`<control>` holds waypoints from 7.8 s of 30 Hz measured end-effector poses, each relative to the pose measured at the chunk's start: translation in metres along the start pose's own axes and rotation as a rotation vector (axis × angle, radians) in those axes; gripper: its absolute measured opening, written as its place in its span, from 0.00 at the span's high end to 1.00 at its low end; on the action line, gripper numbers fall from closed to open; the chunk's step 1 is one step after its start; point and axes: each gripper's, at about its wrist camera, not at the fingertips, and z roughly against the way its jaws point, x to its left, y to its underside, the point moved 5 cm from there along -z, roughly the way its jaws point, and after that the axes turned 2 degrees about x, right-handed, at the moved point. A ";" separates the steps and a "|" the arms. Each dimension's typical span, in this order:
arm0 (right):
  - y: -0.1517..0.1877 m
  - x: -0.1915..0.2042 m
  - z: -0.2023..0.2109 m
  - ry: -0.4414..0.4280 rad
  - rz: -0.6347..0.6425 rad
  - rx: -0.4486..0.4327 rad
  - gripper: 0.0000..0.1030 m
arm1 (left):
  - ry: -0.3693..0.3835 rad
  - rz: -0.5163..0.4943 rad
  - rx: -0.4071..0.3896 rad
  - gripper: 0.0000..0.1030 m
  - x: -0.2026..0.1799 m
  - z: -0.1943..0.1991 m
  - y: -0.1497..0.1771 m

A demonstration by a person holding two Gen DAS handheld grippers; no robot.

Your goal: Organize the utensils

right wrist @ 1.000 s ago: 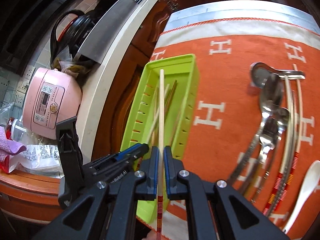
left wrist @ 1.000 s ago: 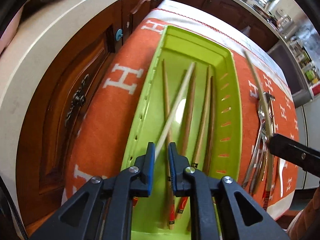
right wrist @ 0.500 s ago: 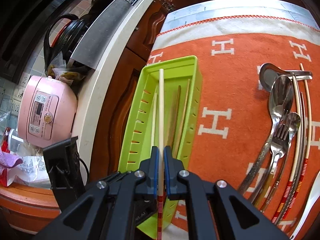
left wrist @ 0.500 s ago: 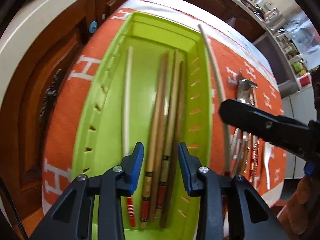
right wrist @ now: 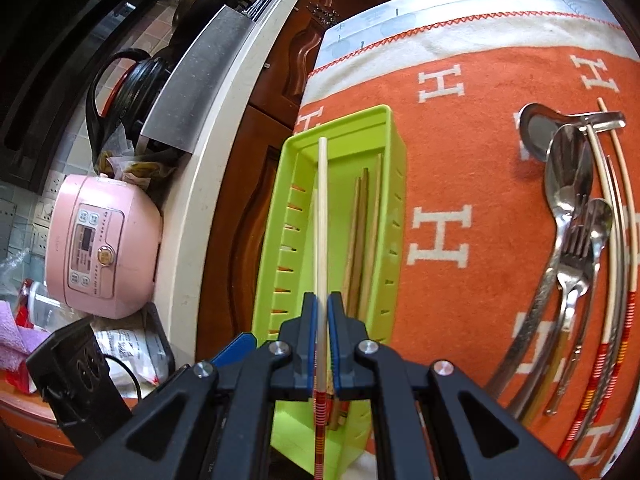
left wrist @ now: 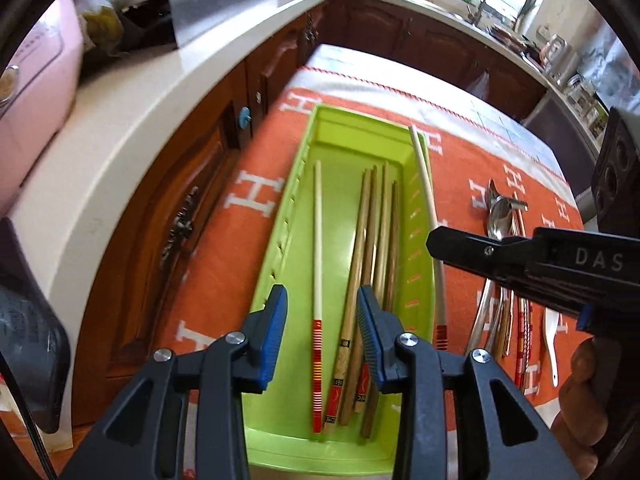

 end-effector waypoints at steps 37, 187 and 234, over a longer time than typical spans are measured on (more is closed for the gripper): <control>0.043 -0.040 0.077 0.255 0.279 -0.105 0.94 | 0.079 -0.136 -0.009 0.67 -0.067 0.012 0.020; 0.034 -0.188 0.112 0.179 -0.028 -0.141 0.94 | 0.135 -0.522 0.279 0.99 -0.228 -0.101 0.032; 0.042 -0.129 0.076 0.262 0.032 -0.041 0.94 | 0.097 -0.021 0.065 0.84 -0.023 -0.041 0.002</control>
